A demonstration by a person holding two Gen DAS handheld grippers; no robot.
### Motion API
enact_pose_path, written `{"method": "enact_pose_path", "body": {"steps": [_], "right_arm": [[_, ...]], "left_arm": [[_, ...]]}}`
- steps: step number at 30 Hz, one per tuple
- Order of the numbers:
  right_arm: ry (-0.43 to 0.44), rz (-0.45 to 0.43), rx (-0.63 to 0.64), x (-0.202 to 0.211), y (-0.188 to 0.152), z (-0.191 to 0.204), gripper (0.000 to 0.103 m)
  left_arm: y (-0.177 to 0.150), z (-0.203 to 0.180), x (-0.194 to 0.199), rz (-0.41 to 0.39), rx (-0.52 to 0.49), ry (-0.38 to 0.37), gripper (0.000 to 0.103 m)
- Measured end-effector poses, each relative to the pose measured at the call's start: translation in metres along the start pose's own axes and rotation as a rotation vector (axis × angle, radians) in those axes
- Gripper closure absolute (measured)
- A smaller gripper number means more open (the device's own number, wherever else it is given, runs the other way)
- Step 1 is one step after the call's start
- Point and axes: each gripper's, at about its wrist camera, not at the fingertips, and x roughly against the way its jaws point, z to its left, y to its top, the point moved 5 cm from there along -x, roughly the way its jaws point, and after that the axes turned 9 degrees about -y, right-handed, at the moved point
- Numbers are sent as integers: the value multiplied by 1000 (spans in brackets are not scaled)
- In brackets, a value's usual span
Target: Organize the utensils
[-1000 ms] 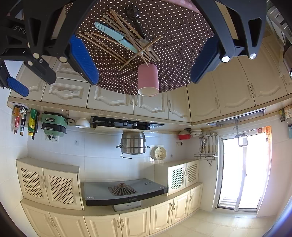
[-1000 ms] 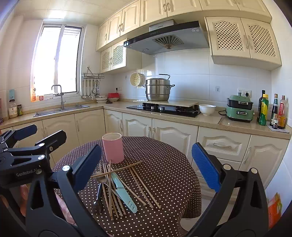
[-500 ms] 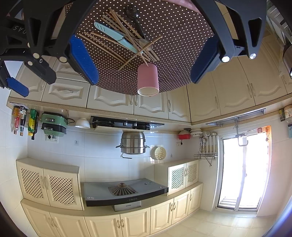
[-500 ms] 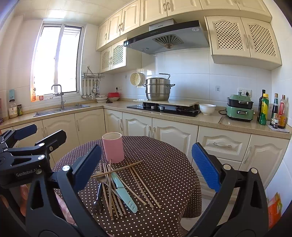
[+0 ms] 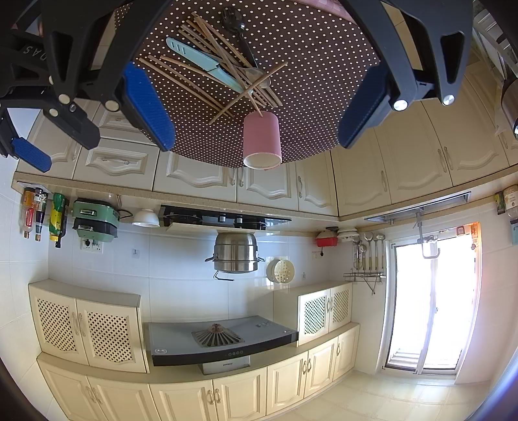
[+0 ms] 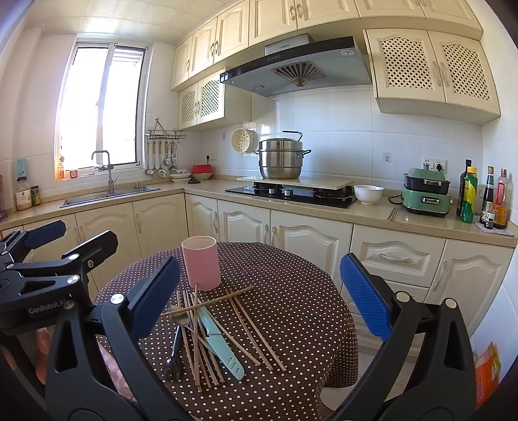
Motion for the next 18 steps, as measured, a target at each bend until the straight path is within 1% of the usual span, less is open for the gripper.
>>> {"method": "enact_pose_path", "body": {"steps": [18], "right_arm": [[1,0,-1,0,1,1,6]], "left_arm": [[0,0,-3,-2,-3,5,4]]}}
